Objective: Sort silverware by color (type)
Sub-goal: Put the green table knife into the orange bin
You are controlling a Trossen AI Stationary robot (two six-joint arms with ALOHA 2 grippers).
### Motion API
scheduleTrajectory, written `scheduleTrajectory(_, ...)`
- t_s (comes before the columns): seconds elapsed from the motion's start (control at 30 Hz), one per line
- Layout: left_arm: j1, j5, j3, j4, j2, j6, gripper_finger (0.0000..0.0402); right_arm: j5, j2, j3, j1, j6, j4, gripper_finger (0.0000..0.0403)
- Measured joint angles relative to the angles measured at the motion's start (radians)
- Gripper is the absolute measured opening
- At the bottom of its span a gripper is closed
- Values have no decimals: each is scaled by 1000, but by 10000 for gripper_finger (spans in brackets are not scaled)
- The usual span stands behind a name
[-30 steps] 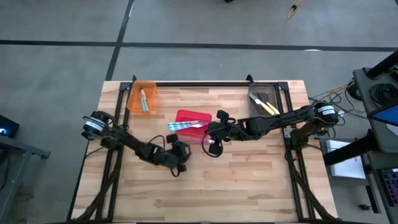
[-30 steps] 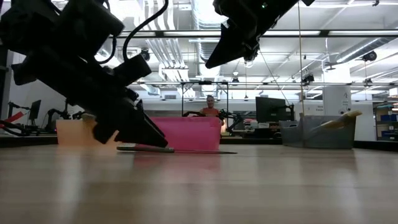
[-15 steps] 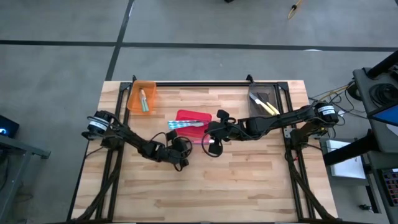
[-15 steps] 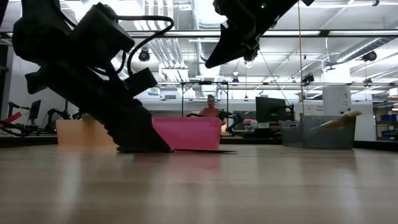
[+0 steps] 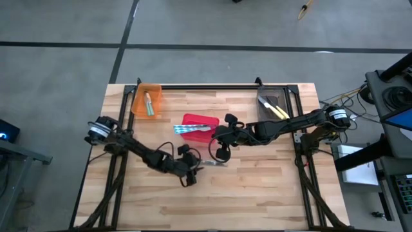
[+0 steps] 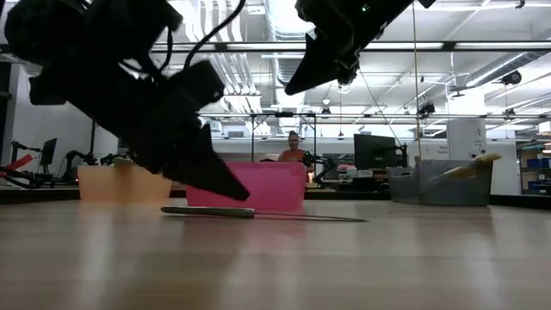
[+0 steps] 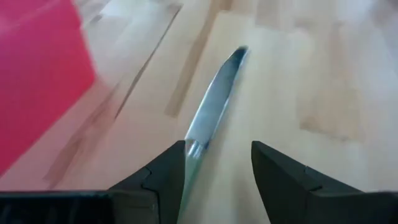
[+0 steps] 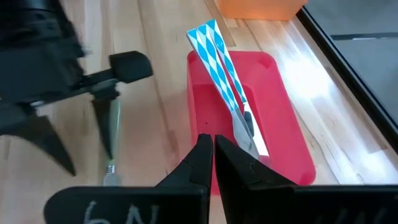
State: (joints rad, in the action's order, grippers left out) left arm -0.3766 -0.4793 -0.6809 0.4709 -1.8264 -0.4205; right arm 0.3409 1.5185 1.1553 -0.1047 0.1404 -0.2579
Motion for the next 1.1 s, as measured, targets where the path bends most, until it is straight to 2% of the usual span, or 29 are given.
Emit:
scheduleTrajectory(0.13,-12,-3,-19,-8,1,46,164,0,0,0,0,1,-4,9)
scheduleTrajectory(0.4,26,-8,-10,-3,2,251,164,0,0,0,-9,-20,1,9)
scheduleTrajectory(0.53,59,41,-10,31,-21,326,164,0,0,0,-9,-20,2,9)
scheduleTrajectory(0.7,65,51,-10,103,-91,331,164,0,0,0,-9,-18,2,9)
scheduleTrajectory(0.87,62,40,-11,166,-144,253,164,0,0,0,-9,-20,3,9)
scheduleTrajectory(1.1,54,61,28,156,-113,193,155,0,0,0,-9,-20,2,9)
